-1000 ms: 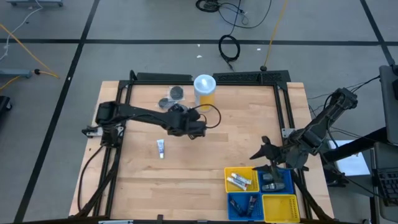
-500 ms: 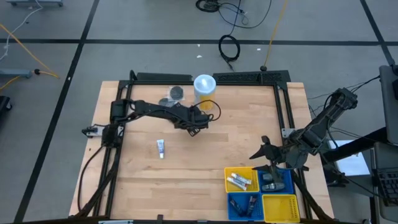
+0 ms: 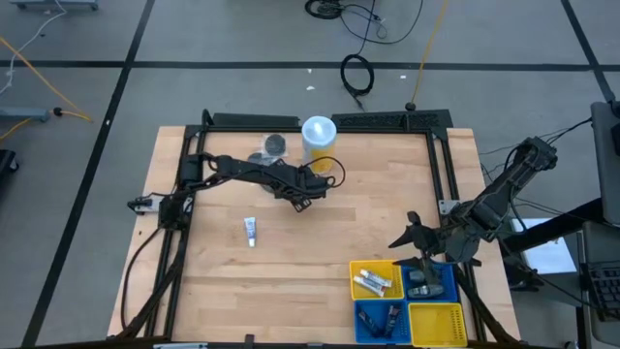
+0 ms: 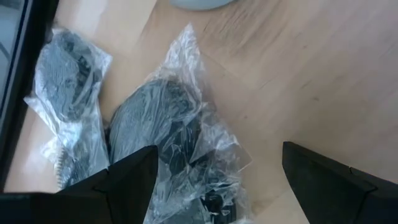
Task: Pick & Place Travel size toiletries
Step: Put the hairbrush into the bottom yellow basket
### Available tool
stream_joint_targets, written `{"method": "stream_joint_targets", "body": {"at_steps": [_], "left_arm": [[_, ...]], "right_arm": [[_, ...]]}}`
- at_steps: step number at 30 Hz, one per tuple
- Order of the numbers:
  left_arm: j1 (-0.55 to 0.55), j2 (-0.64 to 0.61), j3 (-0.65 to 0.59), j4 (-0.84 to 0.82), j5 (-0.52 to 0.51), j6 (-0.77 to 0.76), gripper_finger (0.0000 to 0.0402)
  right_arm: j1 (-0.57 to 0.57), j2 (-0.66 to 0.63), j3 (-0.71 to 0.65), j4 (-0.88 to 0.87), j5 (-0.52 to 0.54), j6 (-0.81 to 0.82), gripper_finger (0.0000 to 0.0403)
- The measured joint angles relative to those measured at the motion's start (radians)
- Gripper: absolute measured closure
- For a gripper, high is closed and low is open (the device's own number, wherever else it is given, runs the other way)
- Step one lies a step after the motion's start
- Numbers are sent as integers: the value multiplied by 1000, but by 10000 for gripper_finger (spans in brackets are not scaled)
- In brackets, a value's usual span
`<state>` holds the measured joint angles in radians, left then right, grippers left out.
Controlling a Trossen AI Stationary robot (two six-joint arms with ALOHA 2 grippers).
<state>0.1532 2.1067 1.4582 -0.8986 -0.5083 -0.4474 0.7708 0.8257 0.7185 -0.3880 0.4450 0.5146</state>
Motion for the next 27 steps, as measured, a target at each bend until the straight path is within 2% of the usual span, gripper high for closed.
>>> {"method": "stream_joint_targets", "body": {"at_steps": [4, 8, 14, 20, 27], "left_arm": [[1, 0, 0, 10, -7, 0, 69], [12, 2, -1, 11, -7, 21, 116], [39, 5, -3, 5, -14, 5, 231], [56, 5, -3, -1, -15, 0, 377], [29, 4, -3, -6, -25, -7, 400]], "right_arm": [[0, 1, 0, 2, 1, -7, 200], [0, 1, 0, 2, 1, -7, 200], [0, 1, 0, 2, 1, -7, 200], [0, 1, 0, 2, 1, -7, 200], [0, 1, 0, 2, 1, -17, 200]]}}
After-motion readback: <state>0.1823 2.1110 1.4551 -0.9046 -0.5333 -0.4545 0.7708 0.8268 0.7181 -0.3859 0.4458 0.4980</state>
